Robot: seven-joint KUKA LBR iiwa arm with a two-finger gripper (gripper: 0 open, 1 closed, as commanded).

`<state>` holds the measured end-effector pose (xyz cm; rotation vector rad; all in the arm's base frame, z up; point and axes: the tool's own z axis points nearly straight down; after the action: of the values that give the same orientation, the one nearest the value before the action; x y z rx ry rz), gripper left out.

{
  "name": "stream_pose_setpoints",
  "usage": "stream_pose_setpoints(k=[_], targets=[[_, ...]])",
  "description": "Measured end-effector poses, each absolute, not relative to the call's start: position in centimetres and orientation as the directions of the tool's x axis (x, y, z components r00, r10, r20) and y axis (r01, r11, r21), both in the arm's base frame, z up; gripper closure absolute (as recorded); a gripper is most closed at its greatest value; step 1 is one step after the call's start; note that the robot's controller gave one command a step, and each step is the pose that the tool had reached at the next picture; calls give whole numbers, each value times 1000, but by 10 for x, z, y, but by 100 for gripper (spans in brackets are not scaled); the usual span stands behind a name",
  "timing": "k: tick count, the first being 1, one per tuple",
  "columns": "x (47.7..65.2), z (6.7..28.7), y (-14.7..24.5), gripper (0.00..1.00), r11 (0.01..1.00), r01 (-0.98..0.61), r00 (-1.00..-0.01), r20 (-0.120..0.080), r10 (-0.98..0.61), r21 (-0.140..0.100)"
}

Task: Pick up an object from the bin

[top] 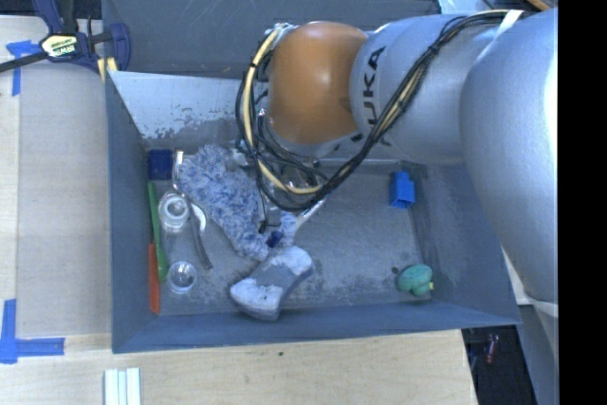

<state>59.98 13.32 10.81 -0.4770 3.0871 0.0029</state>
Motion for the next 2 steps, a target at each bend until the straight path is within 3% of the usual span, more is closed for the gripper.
stream_pose_setpoints(k=[1,2], targets=[[533,77,93,0,947,-321,-947,-7,-321,-2],[590,81,106,0,954,-301,-953,-36,-301,-1]])
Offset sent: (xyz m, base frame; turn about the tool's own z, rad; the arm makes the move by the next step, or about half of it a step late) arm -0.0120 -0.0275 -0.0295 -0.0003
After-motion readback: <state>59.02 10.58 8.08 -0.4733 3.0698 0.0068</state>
